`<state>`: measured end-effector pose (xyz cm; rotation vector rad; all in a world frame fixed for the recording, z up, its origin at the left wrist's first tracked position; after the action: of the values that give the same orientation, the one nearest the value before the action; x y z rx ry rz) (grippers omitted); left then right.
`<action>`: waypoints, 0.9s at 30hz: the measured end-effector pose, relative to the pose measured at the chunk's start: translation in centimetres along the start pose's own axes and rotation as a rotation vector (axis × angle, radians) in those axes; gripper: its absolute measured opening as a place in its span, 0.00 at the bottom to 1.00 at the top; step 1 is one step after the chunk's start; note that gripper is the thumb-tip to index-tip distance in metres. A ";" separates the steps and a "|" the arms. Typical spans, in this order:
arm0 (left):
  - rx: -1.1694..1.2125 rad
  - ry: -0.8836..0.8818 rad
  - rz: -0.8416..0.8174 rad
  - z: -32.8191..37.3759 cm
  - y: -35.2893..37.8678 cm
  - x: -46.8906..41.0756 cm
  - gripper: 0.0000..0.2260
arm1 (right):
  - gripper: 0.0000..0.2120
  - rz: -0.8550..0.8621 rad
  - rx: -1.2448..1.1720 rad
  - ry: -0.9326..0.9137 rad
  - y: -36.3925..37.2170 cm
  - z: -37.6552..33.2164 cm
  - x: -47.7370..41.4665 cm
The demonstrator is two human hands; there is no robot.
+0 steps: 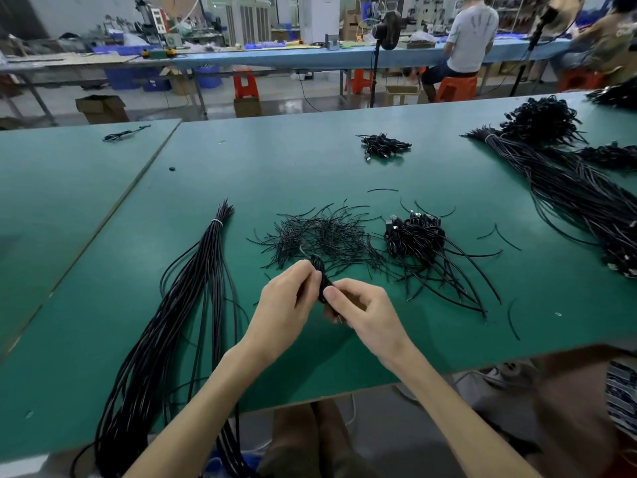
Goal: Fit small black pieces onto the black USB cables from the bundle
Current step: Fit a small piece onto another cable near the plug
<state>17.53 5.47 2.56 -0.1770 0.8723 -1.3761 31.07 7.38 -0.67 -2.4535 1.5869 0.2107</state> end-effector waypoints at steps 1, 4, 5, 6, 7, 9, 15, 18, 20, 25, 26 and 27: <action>0.069 -0.028 -0.004 -0.2 0.1 0.0 0.15 | 0.09 0.002 0.003 0.011 -0.1 0.1 0.0; 0.215 -0.087 0.000 0.0 0.4 0.1 0.16 | 0.04 0.036 -0.029 0.012 -0.5 0.2 -0.1; 0.277 -0.115 0.007 0.1 0.6 0.1 0.17 | 0.04 0.049 -0.036 0.009 -0.6 0.2 -0.1; 0.357 -0.150 0.016 0.1 0.8 0.2 0.17 | 0.05 0.062 -0.033 0.008 -0.7 0.2 -0.2; 0.434 -0.187 0.025 0.2 1.1 0.4 0.17 | 0.05 0.078 -0.022 0.006 -0.8 0.1 -0.2; 0.550 -0.252 0.037 0.5 1.7 0.7 0.17 | 0.06 0.121 -0.009 0.008 -1.3 0.3 -0.1; 0.797 -0.482 -0.011 0.1 3.7 2.2 0.19 | 0.22 0.234 0.052 -0.039 -2.4 0.4 0.2; 0.727 -0.485 -0.016 -0.4 3.7 2.5 0.16 | 0.22 0.289 0.165 -0.073 -2.7 0.3 0.1; 0.636 -0.409 -0.001 -0.7 3.1 1.8 0.16 | 0.17 0.318 0.211 -0.027 -2.9 0.7 0.1; 0.122 -0.121 -0.016 -0.5 1.0 0.3 0.15 | 0.05 0.270 0.014 0.137 -2.7 2.3 0.0; -0.004 -0.056 -0.016 -0.3 0.7 0.2 0.14 | 0.08 0.240 -0.028 0.143 -2.4 2.3 -0.1; -0.118 0.017 -0.014 0.1 0.5 0.1 0.14 | 0.15 0.214 -0.090 0.159 -2.1 2.4 -0.1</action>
<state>17.97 5.46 2.34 -0.2633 0.9686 -1.3412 32.94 8.94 -2.72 -2.4161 1.9498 0.1247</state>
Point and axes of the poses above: each hand's wrist, its own x-axis away from the middle knuckle, its own y-axis out of the palm, z = x × y, the point moved 8 cm from there along -x, towards the middle knuckle, and after that the axes turned 2 degrees about -z, right-handed, at the moved point
